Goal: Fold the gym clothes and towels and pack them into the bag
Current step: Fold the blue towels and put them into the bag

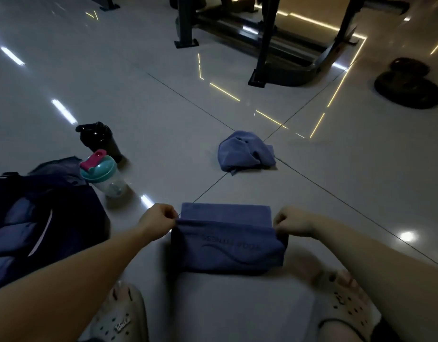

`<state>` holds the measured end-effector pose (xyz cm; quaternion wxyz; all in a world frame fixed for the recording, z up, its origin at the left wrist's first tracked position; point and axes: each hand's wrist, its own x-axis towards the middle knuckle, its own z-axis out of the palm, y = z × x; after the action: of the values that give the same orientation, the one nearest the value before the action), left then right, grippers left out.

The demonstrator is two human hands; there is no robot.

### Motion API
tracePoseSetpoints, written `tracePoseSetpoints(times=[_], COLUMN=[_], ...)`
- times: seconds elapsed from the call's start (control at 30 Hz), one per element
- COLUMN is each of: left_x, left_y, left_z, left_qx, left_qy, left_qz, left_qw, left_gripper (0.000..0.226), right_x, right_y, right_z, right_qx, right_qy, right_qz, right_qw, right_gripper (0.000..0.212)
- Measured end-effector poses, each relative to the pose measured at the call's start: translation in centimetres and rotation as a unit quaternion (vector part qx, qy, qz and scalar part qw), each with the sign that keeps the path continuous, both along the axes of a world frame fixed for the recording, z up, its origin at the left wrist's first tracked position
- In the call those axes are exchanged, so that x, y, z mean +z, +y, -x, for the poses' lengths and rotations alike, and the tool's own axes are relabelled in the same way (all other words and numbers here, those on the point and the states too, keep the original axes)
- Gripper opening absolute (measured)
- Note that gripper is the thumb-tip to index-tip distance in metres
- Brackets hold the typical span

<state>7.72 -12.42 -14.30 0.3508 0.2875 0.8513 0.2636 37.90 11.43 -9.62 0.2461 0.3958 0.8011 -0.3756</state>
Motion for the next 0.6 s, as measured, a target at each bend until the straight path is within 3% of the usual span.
tracePoseSetpoints(times=[0.2,0.37,0.6], left_x=[-2.3,-4.3,-6.6], left_y=[1.7,2.7,3.9], left_z=[0.3,0.9,1.0], left_qx=[0.097,0.134,0.144], left_qy=[-0.005,-0.033,-0.023], left_qz=[-0.044,-0.065,-0.051], left_qw=[0.994,0.988,0.988], left_gripper=[0.017,0.017,0.010], right_x=[-2.9,-5.8,-9.2], right_y=[1.6,2.2,2.8], right_z=[1.4,2.5,3.1], right_qx=[-0.011,-0.056,-0.109], right_qy=[0.055,0.095,0.077], right_qz=[-0.123,-0.107,-0.114], right_qw=[0.991,0.988,0.984], right_gripper=[0.018,0.023,0.020])
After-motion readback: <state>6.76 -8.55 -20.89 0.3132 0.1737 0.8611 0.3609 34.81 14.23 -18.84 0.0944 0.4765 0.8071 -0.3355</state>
